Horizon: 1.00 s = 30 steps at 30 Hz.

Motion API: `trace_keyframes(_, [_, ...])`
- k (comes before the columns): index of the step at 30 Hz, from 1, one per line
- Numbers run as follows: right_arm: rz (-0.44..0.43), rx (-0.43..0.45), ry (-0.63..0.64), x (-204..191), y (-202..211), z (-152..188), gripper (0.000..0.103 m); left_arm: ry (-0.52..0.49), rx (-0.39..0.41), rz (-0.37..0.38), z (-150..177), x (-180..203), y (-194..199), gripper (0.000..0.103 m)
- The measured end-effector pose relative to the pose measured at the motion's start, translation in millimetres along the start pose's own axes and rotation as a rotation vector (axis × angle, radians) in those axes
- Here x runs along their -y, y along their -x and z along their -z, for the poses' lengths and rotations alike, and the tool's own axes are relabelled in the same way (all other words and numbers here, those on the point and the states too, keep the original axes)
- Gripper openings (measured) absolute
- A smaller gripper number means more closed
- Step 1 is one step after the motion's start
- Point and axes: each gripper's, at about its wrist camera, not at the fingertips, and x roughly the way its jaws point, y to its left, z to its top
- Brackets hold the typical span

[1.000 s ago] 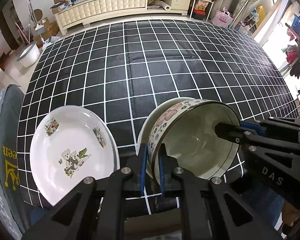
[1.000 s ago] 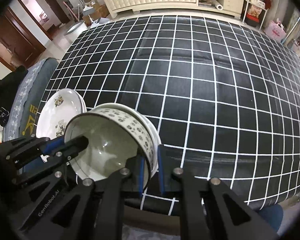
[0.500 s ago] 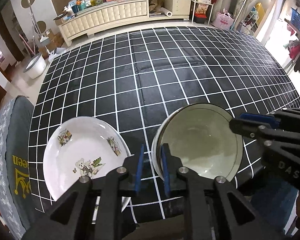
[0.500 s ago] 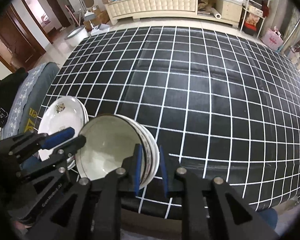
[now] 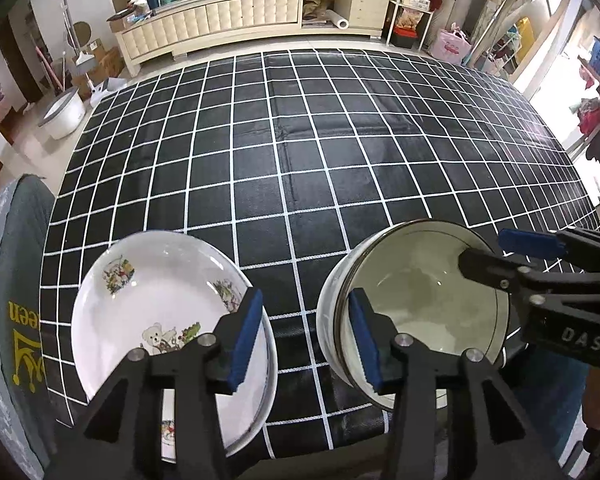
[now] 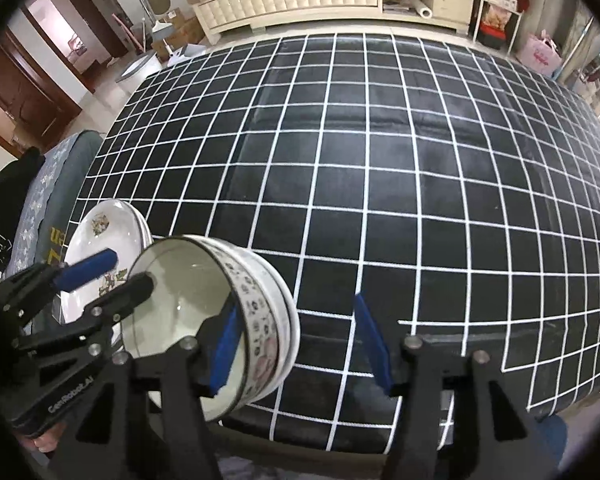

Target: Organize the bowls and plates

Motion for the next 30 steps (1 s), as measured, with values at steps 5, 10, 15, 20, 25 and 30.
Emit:
trace_keyframes(5, [-0.029, -0.033, -0.045, 11.7, -13.5, 0.9, 0.062, -0.024, 0.021, -0.024, -1.0, 2.5, -1.1, 0.05])
trace_keyframes(10, [-0.029, -0.043, -0.055, 12.2, -13.1, 4.0, 0.065, -0.013, 0.019, -0.022, -0.1, -1.7, -3.8, 0.055])
trace_keyframes(15, [-0.01, -0.036, -0.062, 12.7, -5.6, 6.6, 0.065, -0.025, 0.005, -0.028, 3.8, -1.2, -3.7, 0.055])
trace_keyframes(20, [-0.048, -0.029, -0.084, 13.0, 2.0, 4.6, 0.065, 0.019, -0.013, 0.029, 4.6, -9.5, -1.1, 0.055])
trace_keyframes(25, [-0.061, -0.041, -0.096, 11.0, 0.8, 6.7, 0.065, 0.044, -0.031, 0.083, 6.5, -11.0, -1.8, 0.055])
trace_keyframes(30, [-0.084, -0.072, -0.114, 10.6, -8.2, 12.2, 0.065, 0.021, -0.073, 0.109, 12.2, -1.9, -11.0, 0.055])
